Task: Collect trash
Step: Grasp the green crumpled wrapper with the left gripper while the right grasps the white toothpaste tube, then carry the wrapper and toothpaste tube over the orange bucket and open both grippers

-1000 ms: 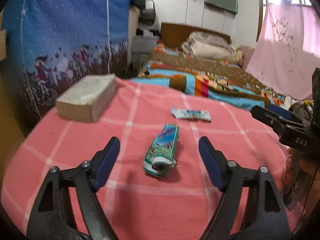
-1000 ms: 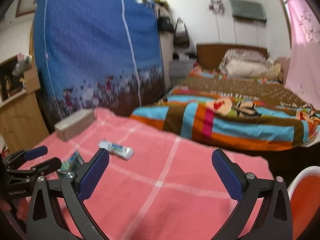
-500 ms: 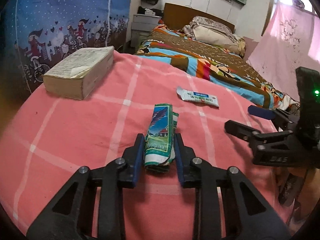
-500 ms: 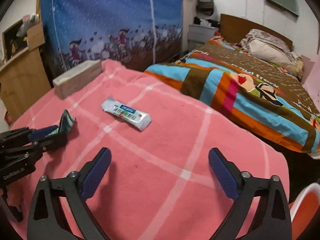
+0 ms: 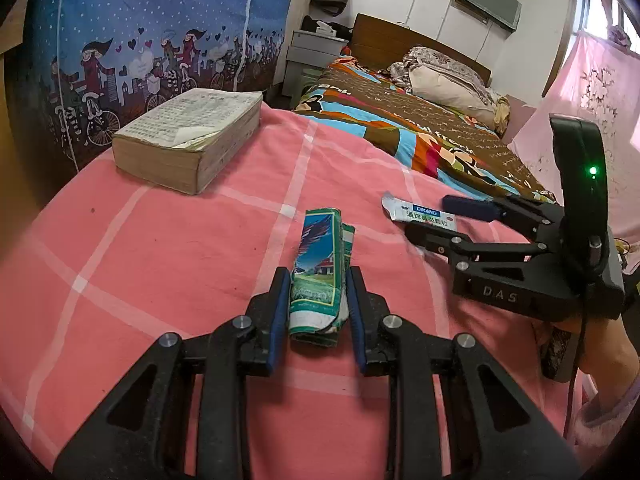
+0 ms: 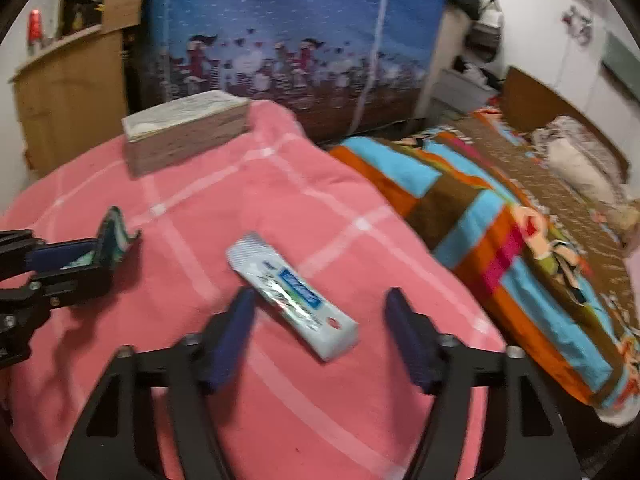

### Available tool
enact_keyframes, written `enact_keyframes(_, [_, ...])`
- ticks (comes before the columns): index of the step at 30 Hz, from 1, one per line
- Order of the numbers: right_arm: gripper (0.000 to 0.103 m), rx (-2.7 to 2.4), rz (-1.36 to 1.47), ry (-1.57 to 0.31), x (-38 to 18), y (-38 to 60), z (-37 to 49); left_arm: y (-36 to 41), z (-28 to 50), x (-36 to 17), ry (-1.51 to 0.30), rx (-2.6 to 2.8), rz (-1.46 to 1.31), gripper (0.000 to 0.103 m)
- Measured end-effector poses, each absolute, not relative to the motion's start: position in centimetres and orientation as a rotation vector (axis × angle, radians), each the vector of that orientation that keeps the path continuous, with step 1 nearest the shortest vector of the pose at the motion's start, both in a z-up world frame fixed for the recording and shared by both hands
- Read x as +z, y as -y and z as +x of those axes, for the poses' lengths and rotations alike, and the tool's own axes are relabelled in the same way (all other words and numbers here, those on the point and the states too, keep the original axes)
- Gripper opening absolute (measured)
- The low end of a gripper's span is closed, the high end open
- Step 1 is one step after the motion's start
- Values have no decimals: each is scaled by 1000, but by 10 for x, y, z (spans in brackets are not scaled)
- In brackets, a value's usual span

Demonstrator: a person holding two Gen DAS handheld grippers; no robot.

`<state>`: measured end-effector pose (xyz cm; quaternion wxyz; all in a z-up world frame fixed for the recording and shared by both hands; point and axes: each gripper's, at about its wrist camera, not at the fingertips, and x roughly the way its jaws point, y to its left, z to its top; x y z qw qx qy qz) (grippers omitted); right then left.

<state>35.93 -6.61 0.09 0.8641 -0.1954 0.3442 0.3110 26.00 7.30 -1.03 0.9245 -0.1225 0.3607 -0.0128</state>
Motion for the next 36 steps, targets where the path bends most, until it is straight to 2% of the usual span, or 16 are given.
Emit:
enact_keyframes(3, [37, 687, -398, -714, 1, 67, 356, -73, 260, -10, -738, -25, -247, 31])
enact_keyframes(7, [26, 682, -421, -711, -1, 63, 347, -73, 259, -8, -732, -25, -240, 30])
enact_keyframes(17, [22, 615, -301, -681, 9, 89, 310, -55, 240, 3, -652, -63, -193, 30])
enact_keyframes(26, [22, 515, -177, -451, 32, 135, 240, -29, 215, 16, -545, -133, -130, 29])
enact_keyframes(36, [22, 387, -17, -283, 37, 184, 181, 1, 167, 34, -369, -214, -80, 29])
